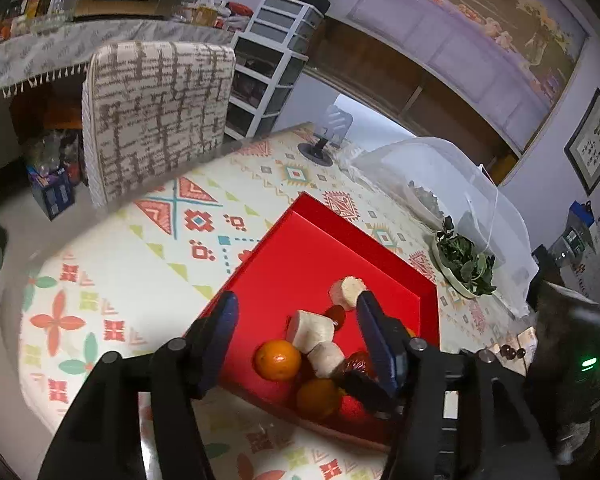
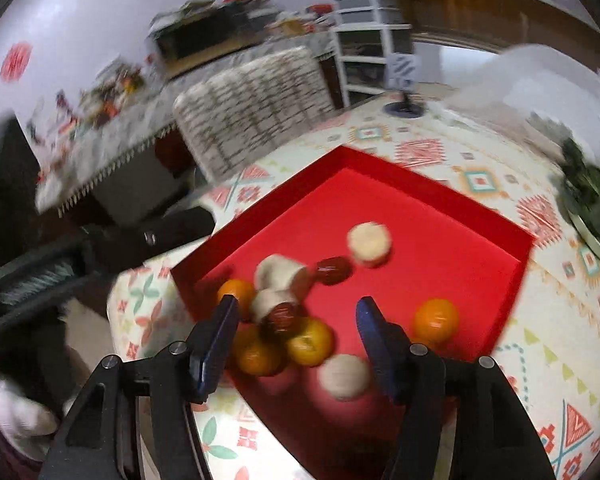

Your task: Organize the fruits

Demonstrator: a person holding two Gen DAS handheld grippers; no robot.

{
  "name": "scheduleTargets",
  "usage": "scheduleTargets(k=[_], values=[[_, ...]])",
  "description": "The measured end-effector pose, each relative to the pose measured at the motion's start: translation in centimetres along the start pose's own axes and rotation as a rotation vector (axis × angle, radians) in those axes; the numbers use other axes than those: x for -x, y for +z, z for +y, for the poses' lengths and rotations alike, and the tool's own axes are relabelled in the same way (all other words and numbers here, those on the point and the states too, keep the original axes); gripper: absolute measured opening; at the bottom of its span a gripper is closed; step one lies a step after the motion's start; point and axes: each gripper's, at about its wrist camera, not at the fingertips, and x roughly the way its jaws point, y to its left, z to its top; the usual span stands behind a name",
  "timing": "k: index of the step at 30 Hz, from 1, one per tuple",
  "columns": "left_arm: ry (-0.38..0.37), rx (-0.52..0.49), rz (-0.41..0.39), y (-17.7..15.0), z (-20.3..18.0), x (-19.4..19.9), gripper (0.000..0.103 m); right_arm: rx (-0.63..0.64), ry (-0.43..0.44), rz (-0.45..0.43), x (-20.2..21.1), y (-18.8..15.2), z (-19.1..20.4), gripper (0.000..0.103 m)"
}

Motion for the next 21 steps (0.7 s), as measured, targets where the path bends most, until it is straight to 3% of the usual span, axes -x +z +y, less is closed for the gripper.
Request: scheduleTargets(k=[2, 5, 8, 10, 15, 21], values=[[0.013, -0.022, -0.01, -0.1, -0.2, 0.4, 0.063, 0.062, -0.12, 0.034, -1.4, 0.0, 0.5, 0.065], [0.012, -0.036, -0.016, -0.3, -0.3, 0.7, 0.063, 0.027, -0.274, -0.001, -1.0, 0.1, -1.7, 0.065], [0.013, -0.053, -0.015, -0.6, -0.5, 0.6, 0.063, -0.052, -0.282, -0.006, 0.5, -0.3, -4.3, 0.066], [0.01, -0.058, -0.012, -0.9, -0.7, 0.5, 0.064, -0.086, -0.335, -0.019, 1.9, -0.9, -5.9, 0.066], [0.008, -0.076, -0.017, -1.5, -1.4, 0.9, 0.064, -0.265, -0.257, -0.083, 6.0, -3.0, -9.4, 0.068], [0.021, -0.095, -0.029, -2.2, -2.3, 1.6, 0.067, -0.409, -0.228, -0.139, 8.6, -5.9, -11.8, 0.07]])
